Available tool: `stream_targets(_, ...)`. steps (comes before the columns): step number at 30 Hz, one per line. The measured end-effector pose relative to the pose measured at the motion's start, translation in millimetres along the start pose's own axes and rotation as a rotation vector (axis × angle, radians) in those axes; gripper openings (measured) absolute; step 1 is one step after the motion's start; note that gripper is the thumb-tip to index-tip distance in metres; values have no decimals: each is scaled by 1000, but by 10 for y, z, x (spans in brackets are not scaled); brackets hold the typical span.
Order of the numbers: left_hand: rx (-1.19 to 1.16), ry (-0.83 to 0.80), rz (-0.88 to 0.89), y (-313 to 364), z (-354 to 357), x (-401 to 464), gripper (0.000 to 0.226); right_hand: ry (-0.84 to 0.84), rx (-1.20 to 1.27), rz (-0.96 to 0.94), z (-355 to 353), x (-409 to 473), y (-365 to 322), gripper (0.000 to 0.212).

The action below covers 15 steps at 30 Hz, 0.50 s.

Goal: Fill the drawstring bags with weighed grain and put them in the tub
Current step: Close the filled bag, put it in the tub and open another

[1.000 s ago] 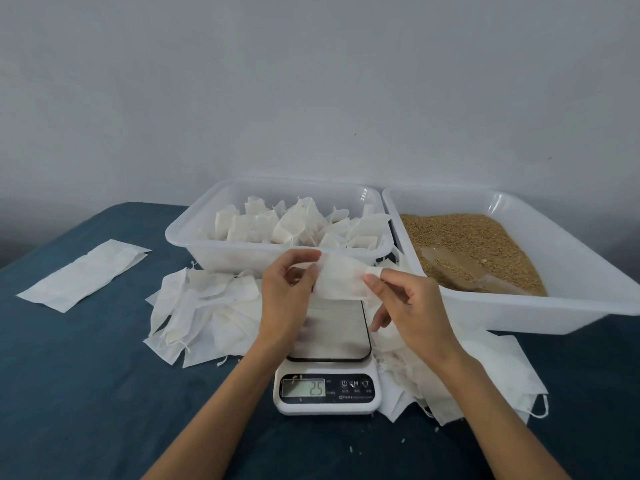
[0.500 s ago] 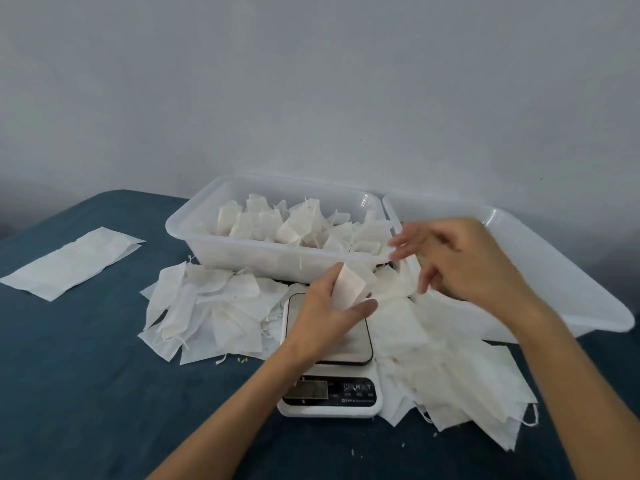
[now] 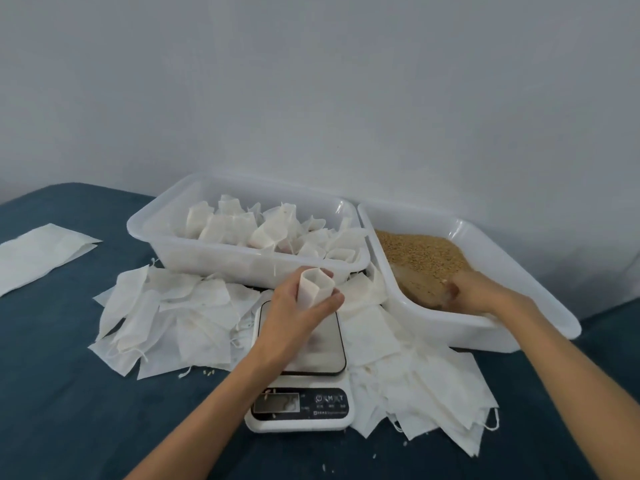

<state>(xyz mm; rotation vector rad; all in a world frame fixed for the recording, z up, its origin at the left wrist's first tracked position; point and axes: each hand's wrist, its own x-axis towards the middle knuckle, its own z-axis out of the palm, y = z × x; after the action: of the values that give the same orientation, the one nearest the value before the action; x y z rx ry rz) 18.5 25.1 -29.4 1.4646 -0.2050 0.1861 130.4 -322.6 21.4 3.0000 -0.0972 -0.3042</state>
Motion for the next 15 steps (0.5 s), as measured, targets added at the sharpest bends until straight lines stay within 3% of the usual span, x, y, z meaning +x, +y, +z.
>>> stream_targets(4,38,27,11,-25,-3,22,20,89,-58,22,-354,-161,227,8)
stream_targets(10,25,-5,19,-35,14,-2,20,75,-292,119,-589,-311,257,24)
stream_targets(15,27,-4,15,-14,15,-19,21,83,-166,28,-327,-180,-168,15)
